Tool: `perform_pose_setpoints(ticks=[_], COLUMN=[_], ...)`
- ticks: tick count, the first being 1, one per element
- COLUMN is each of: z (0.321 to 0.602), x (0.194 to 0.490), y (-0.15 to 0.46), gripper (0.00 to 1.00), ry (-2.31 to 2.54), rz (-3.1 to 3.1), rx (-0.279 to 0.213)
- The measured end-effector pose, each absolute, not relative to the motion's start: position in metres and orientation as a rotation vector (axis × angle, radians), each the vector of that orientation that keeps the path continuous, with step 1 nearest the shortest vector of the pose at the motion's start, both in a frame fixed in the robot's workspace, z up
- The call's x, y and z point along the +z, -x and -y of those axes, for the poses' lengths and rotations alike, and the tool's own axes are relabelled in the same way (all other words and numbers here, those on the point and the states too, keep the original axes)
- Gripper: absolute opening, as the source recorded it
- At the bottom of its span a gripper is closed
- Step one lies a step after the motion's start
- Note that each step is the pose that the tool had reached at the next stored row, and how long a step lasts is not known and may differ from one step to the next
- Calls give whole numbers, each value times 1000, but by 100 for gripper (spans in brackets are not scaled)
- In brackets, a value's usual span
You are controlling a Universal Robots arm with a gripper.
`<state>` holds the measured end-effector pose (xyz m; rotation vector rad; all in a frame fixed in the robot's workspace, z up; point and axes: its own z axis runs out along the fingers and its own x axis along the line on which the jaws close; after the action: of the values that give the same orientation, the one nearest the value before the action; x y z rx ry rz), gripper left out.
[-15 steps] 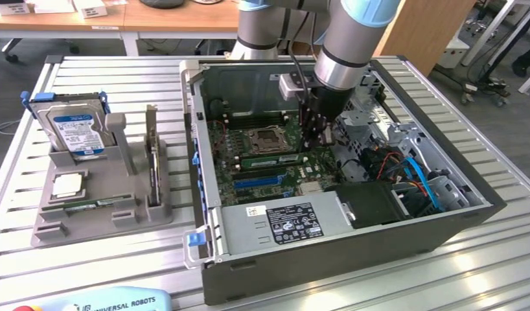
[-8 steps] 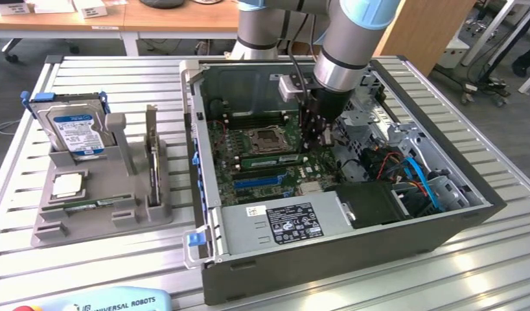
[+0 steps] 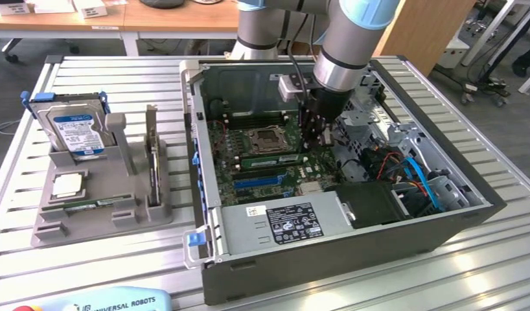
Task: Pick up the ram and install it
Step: 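Press down the ram until it locks into place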
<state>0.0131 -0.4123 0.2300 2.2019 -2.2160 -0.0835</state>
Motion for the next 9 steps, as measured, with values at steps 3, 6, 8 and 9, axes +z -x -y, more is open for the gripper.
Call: perform_pose_setpoints(ticks=[3,6,8,9], z=[412,412,412,412], x=[230,228,227,226], y=[-13,-13,-13,-13], gripper=[10,10,10,10], ry=[-2202,-2202,-2202,-2202], rz=[2216,2216,2216,2216], rx=[-83,-83,-84,-83])
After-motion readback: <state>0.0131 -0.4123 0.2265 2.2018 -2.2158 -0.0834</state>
